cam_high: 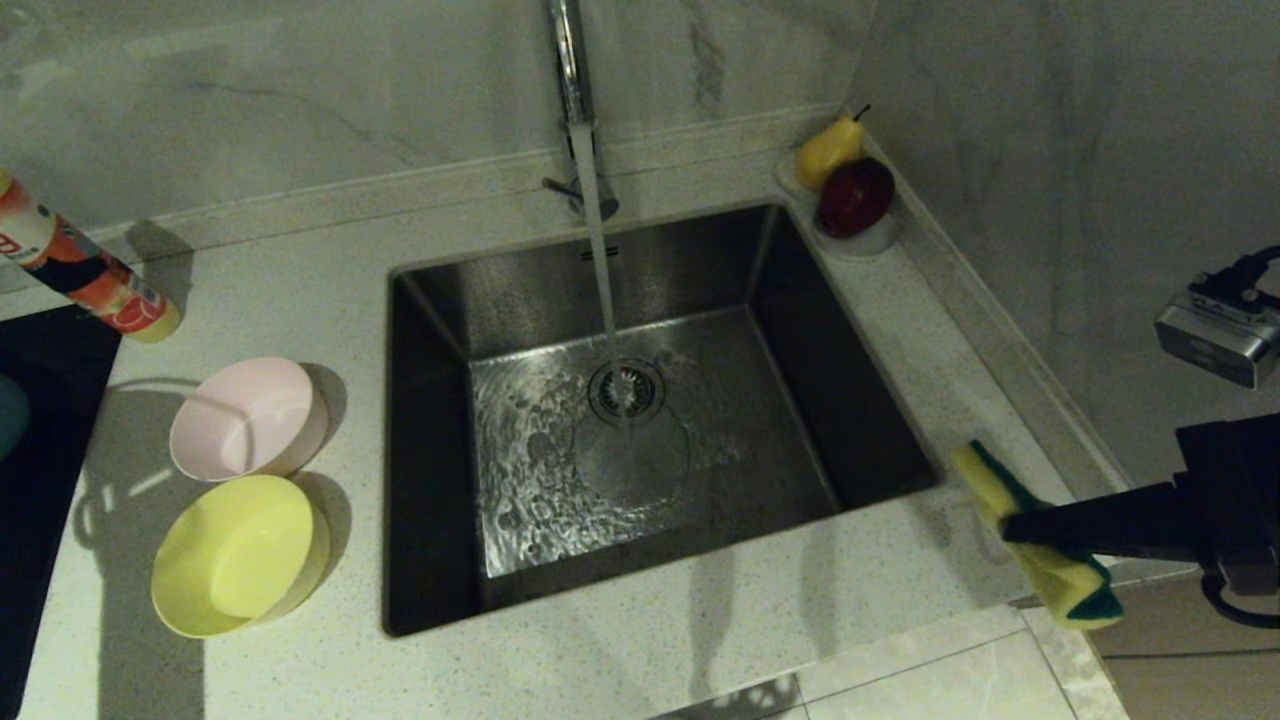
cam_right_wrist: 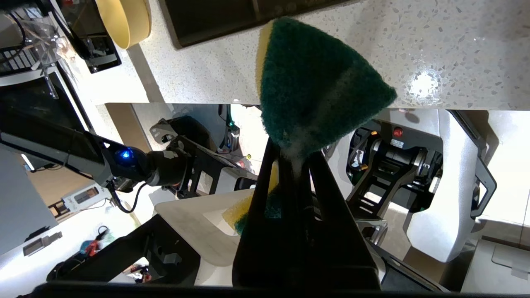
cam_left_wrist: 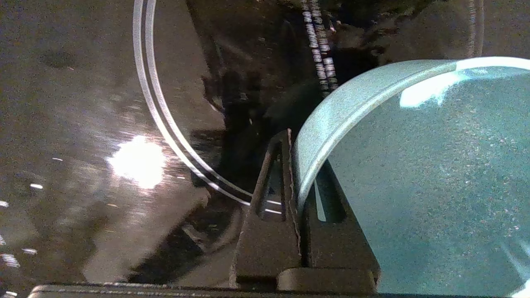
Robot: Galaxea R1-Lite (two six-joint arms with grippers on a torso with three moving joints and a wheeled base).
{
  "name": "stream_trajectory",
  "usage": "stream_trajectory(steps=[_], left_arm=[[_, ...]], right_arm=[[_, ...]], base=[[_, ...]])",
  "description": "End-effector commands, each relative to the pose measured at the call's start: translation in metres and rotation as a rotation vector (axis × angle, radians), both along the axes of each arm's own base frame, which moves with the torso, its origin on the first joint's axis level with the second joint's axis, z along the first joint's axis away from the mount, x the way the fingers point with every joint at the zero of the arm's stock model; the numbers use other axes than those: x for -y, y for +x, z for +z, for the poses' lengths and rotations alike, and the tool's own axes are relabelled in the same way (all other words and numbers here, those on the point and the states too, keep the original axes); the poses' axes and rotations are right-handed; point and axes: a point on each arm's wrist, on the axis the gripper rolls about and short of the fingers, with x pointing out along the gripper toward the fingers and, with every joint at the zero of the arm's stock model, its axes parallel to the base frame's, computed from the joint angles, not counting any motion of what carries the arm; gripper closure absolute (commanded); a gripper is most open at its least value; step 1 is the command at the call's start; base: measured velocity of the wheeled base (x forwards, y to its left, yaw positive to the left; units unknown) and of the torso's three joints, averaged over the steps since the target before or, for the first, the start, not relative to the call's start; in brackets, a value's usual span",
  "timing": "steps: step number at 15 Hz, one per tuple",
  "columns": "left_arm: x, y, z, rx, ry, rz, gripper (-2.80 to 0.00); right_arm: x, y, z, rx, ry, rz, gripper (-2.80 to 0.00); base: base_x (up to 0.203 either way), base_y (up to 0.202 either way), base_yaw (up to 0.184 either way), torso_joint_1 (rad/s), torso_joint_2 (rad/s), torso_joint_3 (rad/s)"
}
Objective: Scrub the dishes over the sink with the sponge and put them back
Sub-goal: Place the bowl on the table
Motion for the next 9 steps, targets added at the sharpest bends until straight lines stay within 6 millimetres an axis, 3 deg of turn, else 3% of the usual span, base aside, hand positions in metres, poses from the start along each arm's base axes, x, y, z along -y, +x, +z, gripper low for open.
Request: stream_trajectory(steps=[1,5,9], left_arm=[[-0.009,0.008,0.003,0.013,-0.035,-0.001,0.0],[-0.016,0.014,0.006,0.024,-0.042,-0.002,0.0],[-0.022,0.018,-0.003,-0.001,-0.061,0.002,0.0]], right_arm=[[0.002,0.001,-0.001,-0.005,-0.001,-0.008,0.0],[0.002,0.001,-0.004,-0.014,0.0,0.005,0.0],[0.002,0.001,-0.004,-0.016,0.0,0.001,0.0]], base=[[0.0,0.0,0.0,0.0,0.0,0.0],[0.0,0.0,0.0,0.0,0.0,0.0],[0.0,0.0,0.0,0.0,0.0,0.0]])
